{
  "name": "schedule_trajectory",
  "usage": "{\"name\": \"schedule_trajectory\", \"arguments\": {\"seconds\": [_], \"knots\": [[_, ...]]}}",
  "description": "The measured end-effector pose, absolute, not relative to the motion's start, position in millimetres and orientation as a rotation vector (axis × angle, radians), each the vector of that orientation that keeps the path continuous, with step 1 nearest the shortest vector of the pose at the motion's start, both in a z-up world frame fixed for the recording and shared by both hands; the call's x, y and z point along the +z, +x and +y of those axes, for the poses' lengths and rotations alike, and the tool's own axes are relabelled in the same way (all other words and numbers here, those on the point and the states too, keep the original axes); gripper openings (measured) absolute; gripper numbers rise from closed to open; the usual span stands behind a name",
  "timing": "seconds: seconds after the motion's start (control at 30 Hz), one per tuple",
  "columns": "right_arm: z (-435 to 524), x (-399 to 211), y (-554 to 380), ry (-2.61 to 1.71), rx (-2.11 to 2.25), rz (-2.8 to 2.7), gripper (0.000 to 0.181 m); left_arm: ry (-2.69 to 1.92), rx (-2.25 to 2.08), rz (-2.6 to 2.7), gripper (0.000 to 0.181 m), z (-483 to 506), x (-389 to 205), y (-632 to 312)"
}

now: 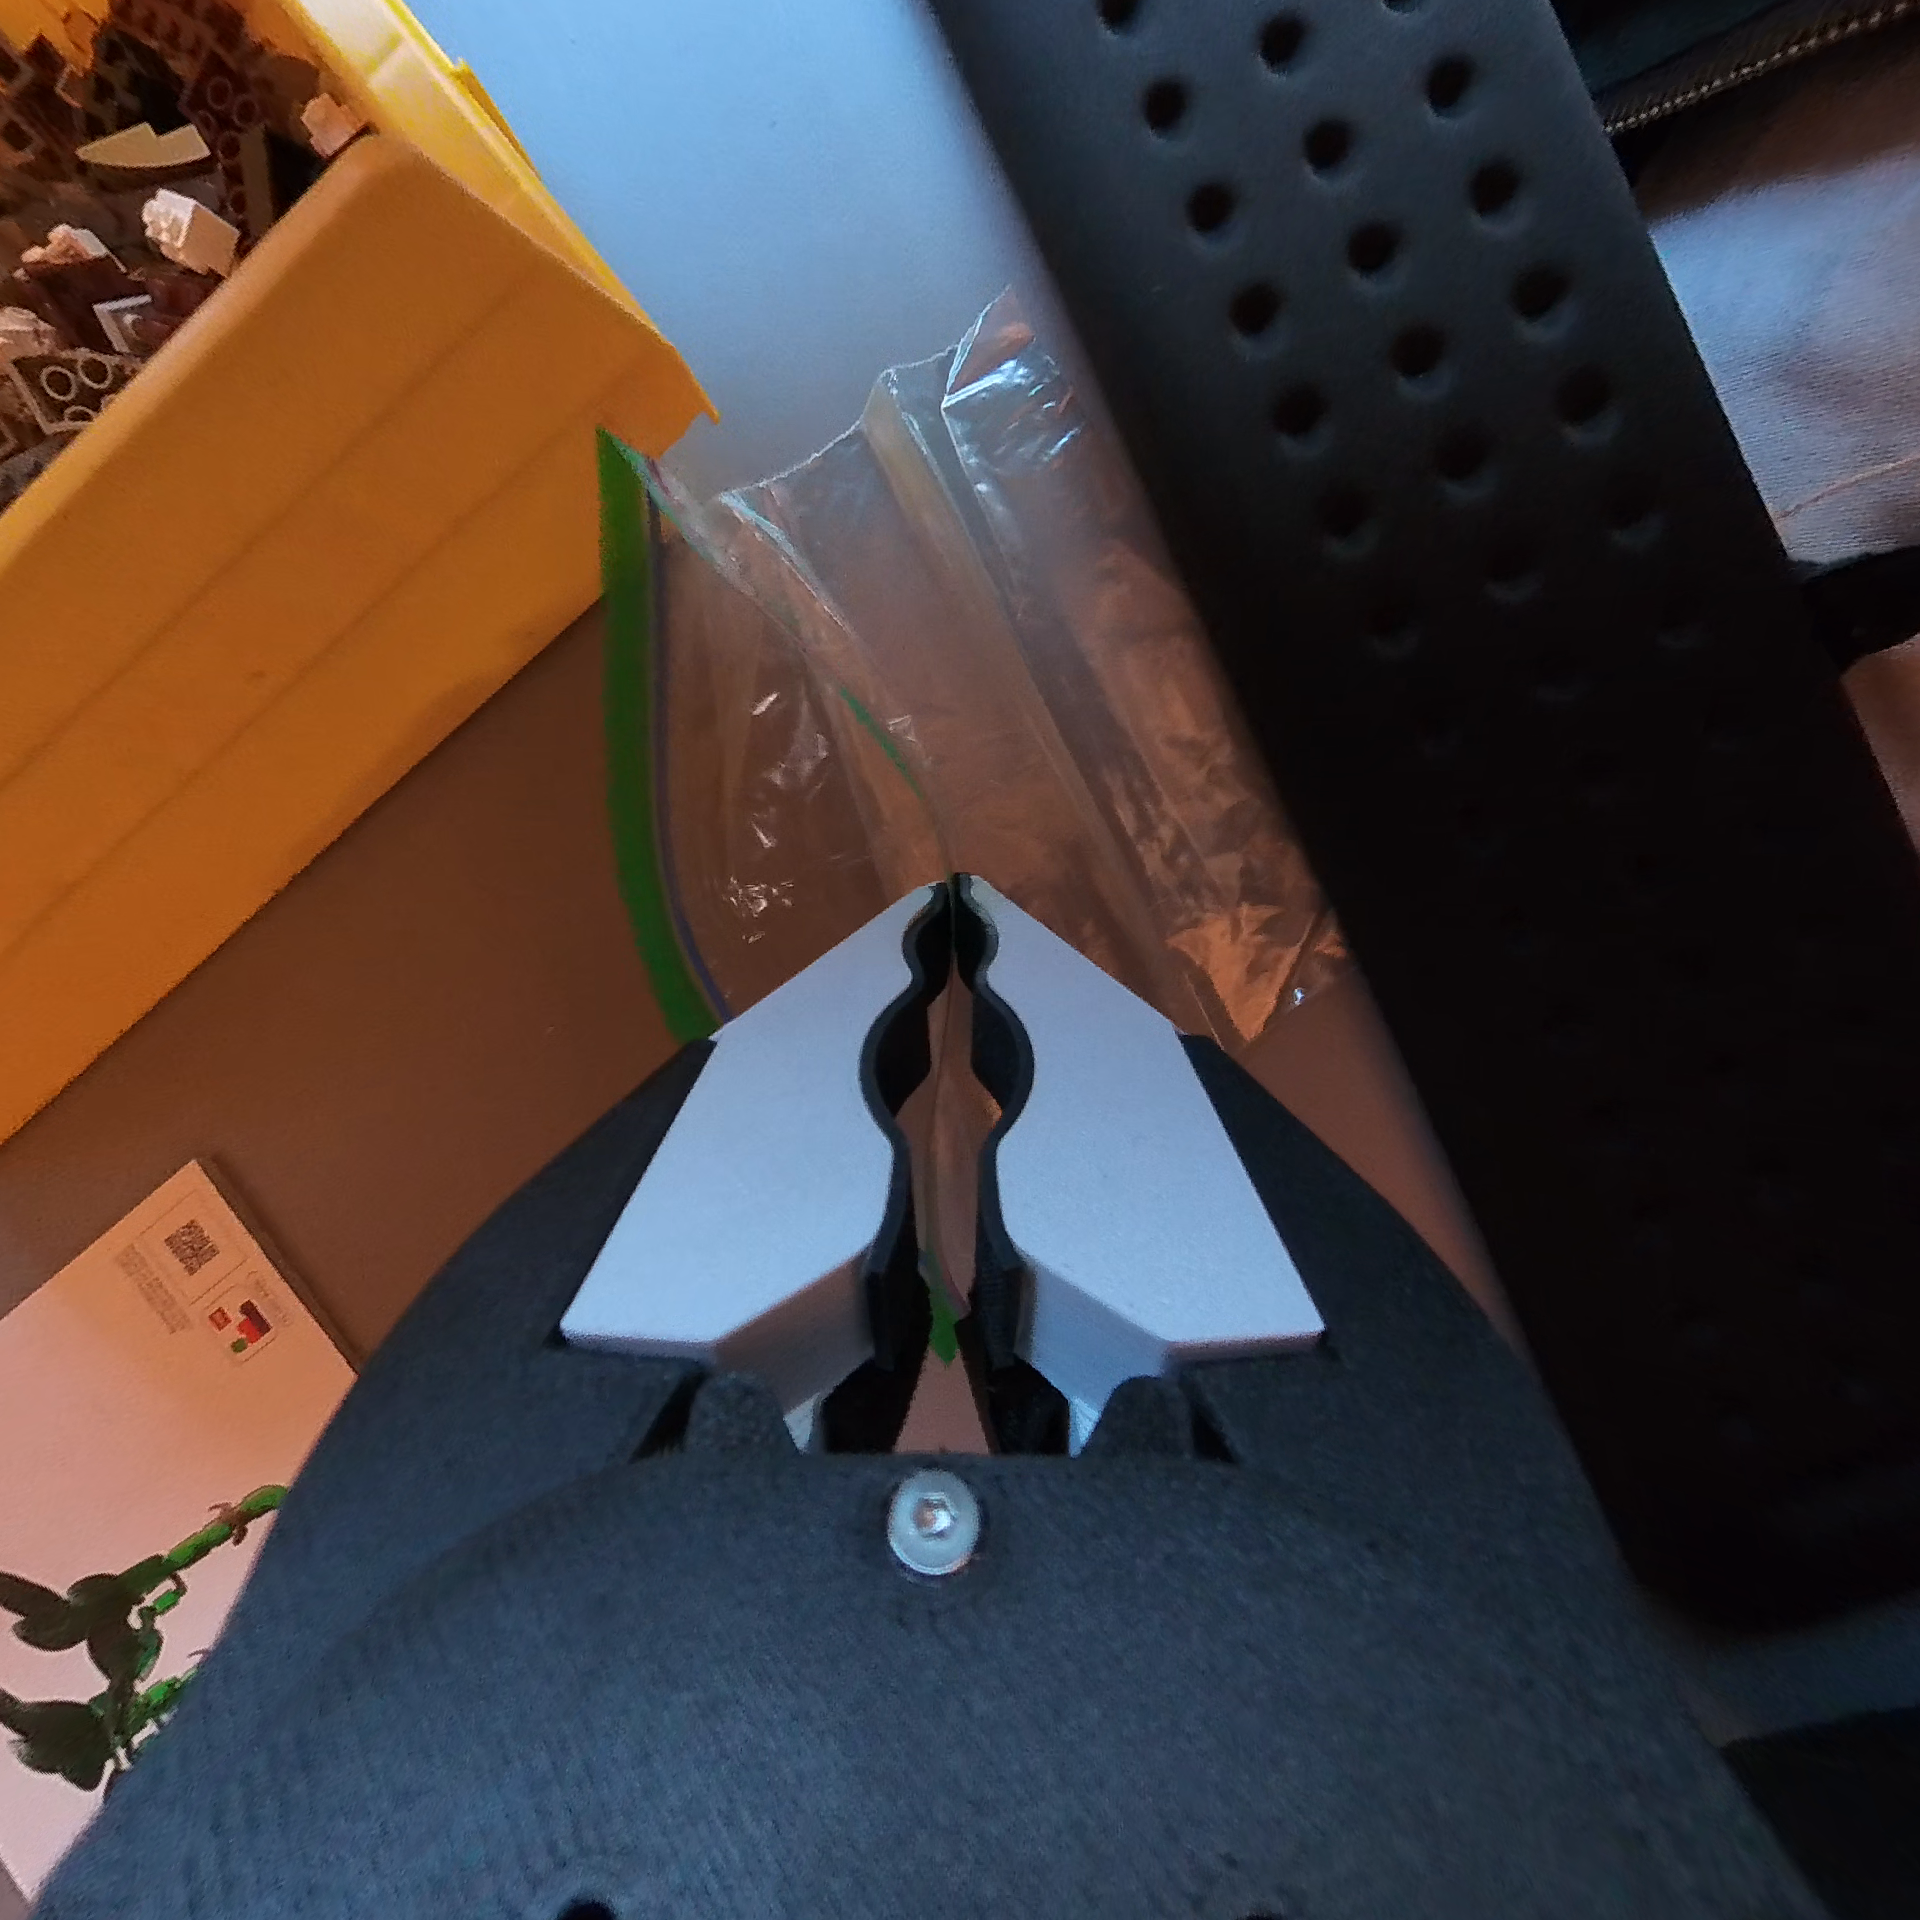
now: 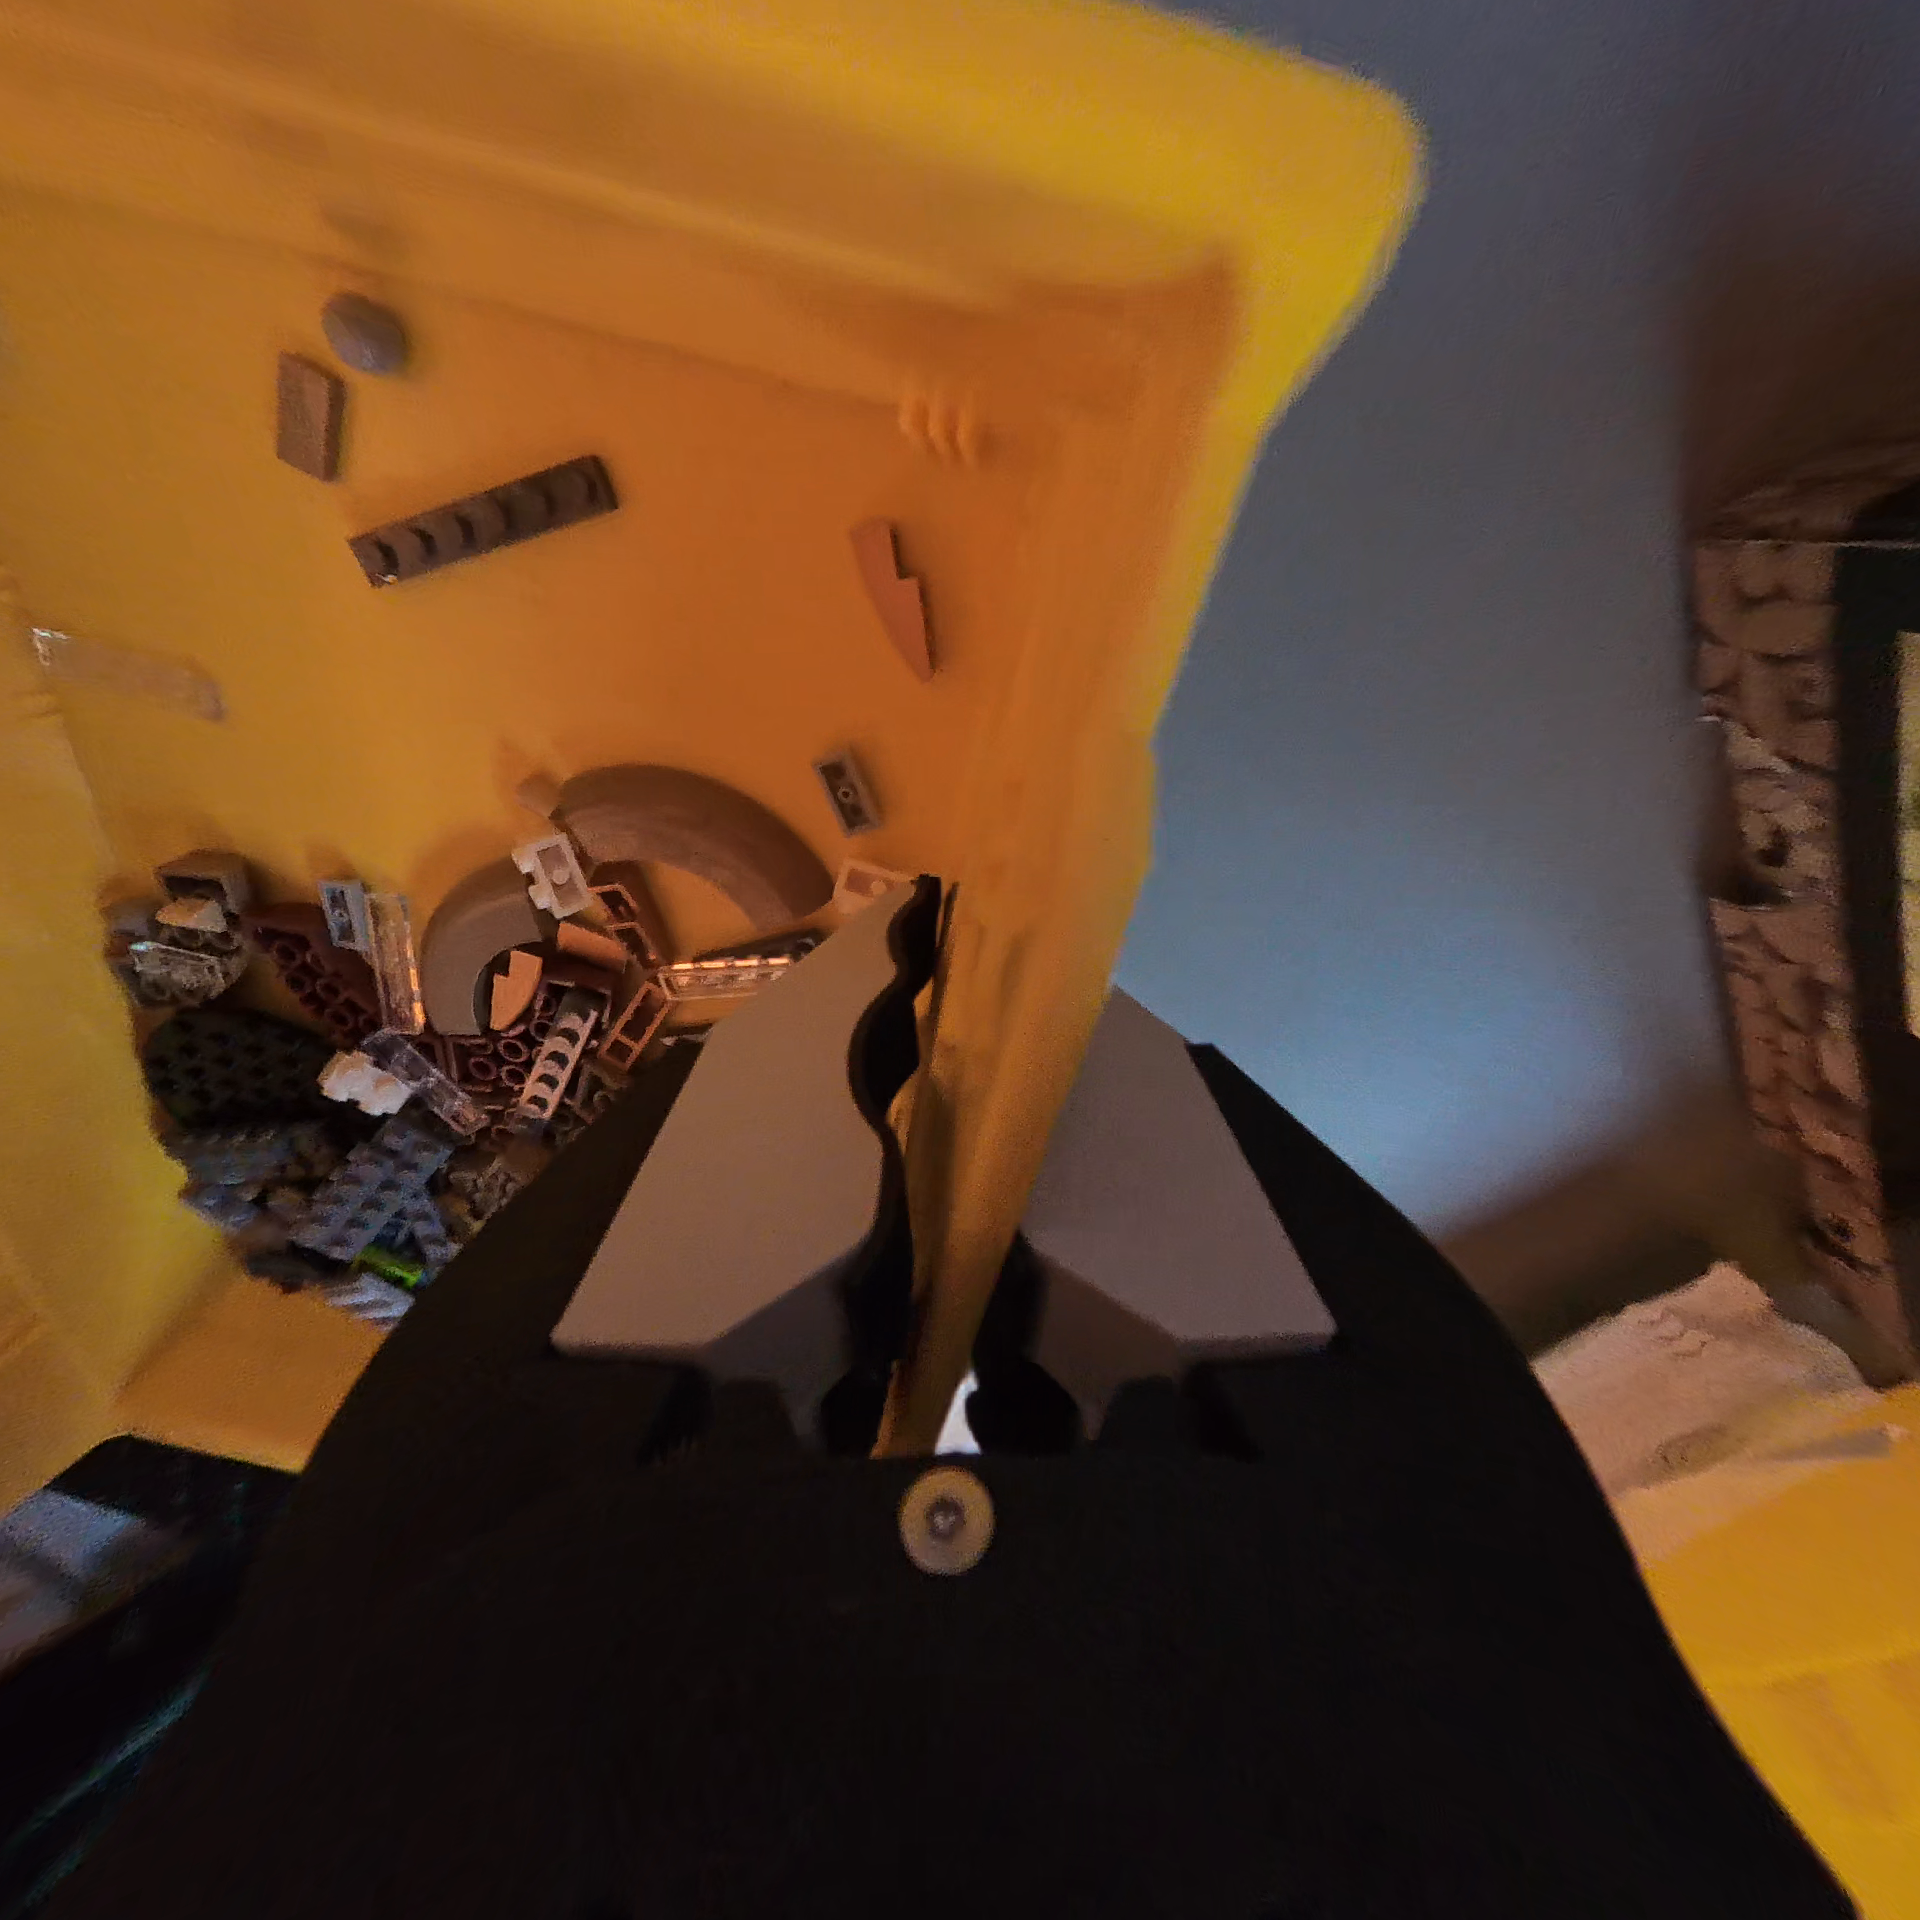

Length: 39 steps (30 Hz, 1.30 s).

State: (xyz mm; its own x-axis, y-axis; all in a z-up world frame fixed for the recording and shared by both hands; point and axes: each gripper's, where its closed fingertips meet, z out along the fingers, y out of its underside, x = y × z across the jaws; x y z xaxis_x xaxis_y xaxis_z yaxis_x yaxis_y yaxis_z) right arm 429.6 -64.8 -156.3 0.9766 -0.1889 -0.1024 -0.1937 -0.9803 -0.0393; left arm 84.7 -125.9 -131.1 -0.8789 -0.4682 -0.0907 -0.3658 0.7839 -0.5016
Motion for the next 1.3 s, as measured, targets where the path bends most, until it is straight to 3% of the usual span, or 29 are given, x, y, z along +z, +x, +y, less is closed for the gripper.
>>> {"name": "schedule_trajectory", "arguments": {"seconds": [0.33,0.77,1.3], "knots": [[-67.4,-149.0,428.8,-3.079,0.196,0.507,0.002,-0.632,-0.725,2.759,0.0,-131.2,-128.5,85.0],[-52.0,-69.1,435.3,-2.878,0.072,0.768,0.006,-0.678,-0.753,2.739,0.0,-135.0,-135.8,95.0],[-44.5,-78.4,427.6,-2.778,0.151,0.935,0.006,-0.907,-0.794,2.742,0.0,-124.8,-145.5,98.9]]}}
